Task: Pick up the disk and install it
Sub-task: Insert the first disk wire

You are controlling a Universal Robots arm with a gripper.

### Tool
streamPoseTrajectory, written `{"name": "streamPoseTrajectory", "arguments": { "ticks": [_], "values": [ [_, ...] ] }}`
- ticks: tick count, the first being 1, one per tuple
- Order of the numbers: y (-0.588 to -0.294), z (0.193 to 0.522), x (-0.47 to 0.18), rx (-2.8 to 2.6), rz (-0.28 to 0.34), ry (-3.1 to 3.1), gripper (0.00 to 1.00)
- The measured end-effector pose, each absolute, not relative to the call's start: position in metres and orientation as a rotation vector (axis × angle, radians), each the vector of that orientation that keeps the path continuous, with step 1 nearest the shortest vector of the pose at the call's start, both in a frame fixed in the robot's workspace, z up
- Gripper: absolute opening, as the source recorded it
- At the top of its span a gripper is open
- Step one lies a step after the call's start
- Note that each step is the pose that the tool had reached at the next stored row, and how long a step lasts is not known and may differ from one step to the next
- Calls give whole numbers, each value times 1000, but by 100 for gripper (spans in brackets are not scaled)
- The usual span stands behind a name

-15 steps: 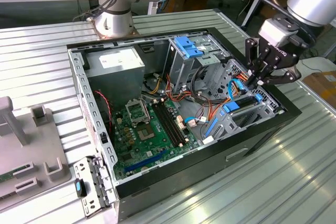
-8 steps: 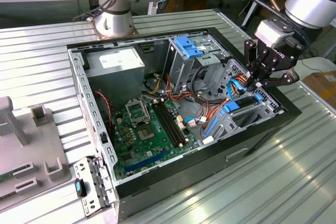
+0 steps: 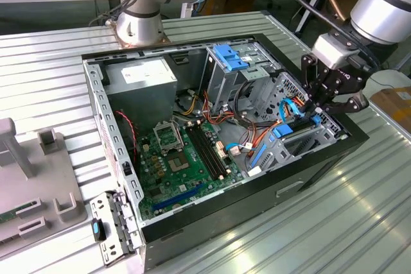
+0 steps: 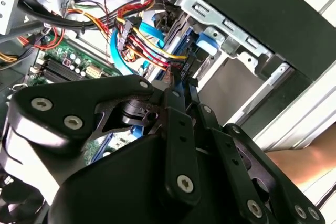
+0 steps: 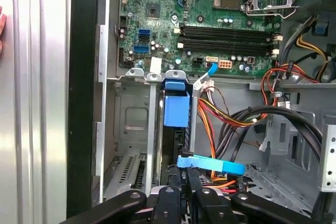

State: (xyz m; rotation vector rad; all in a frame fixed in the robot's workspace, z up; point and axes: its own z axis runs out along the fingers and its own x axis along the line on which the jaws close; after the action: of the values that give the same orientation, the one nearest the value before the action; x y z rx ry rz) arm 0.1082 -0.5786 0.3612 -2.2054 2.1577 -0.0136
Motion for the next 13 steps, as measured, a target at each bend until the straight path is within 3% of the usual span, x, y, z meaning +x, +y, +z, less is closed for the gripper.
{"name": "streamPoseTrajectory", "arguments": {
  "ticks": [13],
  "values": [
    [-579,354,103,-2192,-33,2153,17]
  ]
}}
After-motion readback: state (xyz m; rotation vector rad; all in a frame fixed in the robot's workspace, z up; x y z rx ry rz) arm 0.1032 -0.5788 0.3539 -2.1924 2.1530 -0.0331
